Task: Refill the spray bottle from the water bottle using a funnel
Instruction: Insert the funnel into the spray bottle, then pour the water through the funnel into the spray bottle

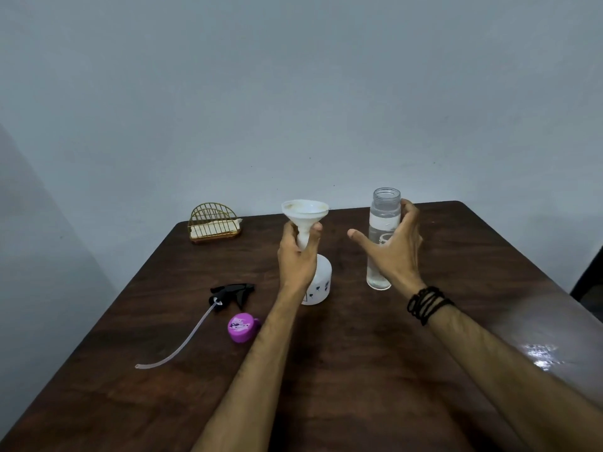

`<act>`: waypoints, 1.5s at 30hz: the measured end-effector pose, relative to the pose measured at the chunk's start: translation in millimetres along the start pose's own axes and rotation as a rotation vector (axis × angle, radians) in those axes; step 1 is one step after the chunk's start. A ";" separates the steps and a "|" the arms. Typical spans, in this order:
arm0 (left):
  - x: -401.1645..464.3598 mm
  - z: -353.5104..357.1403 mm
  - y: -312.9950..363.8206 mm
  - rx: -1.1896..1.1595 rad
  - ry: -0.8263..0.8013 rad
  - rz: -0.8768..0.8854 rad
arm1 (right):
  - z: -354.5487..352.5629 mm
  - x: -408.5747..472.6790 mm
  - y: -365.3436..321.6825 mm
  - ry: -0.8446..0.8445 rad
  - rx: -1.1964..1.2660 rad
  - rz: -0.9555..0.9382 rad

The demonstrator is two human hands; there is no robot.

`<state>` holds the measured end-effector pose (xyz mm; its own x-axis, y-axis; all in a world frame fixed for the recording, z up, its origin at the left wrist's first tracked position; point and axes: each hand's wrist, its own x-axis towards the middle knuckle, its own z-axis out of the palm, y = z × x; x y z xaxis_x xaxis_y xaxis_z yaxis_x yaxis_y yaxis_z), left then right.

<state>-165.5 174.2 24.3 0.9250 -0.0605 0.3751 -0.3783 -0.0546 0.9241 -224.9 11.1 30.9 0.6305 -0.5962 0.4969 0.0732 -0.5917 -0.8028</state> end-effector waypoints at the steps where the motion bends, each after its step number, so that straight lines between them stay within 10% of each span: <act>1: -0.4 2.0 -3.5 0.002 0.004 -0.001 | -0.6 4.3 3.3 -0.060 0.039 0.007; 20: -16.7 18.6 -13.8 -0.089 -0.024 0.112 | -18.6 50.1 -34.0 -0.291 -0.171 -0.575; 45: -21.6 19.3 -11.5 -0.099 0.012 0.124 | -32.0 69.0 -52.6 -0.321 -0.585 -0.753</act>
<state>-181.9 156.9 4.1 0.8722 -0.0486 0.4866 -0.4844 0.0512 0.8733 -209.9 -16.4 117.9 0.7612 0.1667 0.6267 0.2023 -0.9792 0.0148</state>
